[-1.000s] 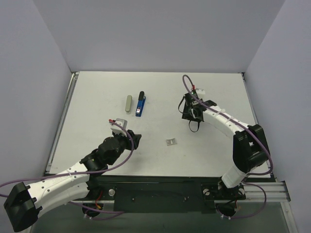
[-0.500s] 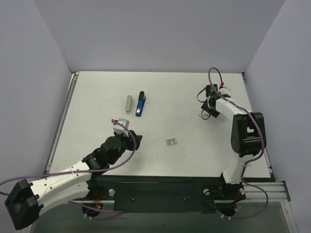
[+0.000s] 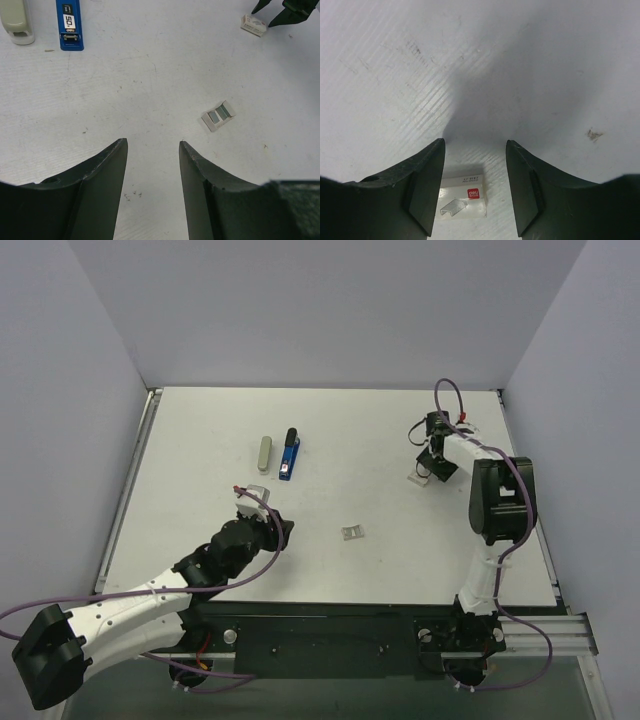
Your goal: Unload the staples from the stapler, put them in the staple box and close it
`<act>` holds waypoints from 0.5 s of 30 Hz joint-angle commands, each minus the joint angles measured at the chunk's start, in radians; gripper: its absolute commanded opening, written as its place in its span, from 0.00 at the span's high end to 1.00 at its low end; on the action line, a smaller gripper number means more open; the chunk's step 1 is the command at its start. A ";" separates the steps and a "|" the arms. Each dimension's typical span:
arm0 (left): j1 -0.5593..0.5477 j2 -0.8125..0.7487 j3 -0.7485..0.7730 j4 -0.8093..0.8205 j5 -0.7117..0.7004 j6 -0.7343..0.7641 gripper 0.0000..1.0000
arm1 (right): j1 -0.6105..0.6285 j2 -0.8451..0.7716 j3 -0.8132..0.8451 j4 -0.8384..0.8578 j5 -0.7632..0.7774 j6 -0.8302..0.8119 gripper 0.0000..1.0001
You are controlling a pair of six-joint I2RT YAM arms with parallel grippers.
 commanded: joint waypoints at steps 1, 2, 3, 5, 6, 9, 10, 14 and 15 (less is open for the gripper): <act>0.008 -0.009 0.028 0.051 0.012 -0.008 0.44 | 0.036 -0.001 0.032 -0.077 -0.027 0.019 0.53; 0.008 -0.011 0.028 0.051 0.012 -0.008 0.44 | 0.042 -0.001 0.032 -0.080 -0.034 0.019 0.53; 0.008 -0.012 0.028 0.050 0.014 -0.010 0.44 | 0.051 -0.002 0.026 -0.081 -0.047 0.023 0.53; 0.008 -0.017 0.028 0.046 0.014 -0.010 0.44 | 0.066 0.001 0.017 -0.086 -0.069 0.031 0.53; 0.009 -0.018 0.028 0.046 0.014 -0.010 0.44 | 0.073 -0.001 0.014 -0.089 -0.072 0.033 0.53; 0.009 -0.028 0.025 0.043 0.014 -0.008 0.44 | 0.097 -0.002 -0.002 -0.092 -0.073 0.040 0.53; 0.009 -0.029 0.027 0.042 0.014 -0.008 0.44 | 0.100 -0.004 -0.003 -0.093 -0.076 0.043 0.53; 0.009 -0.035 0.025 0.040 0.019 -0.011 0.44 | 0.125 -0.004 -0.021 -0.094 -0.109 0.063 0.53; 0.009 -0.035 0.027 0.040 0.019 -0.011 0.44 | 0.135 -0.004 -0.025 -0.093 -0.113 0.066 0.53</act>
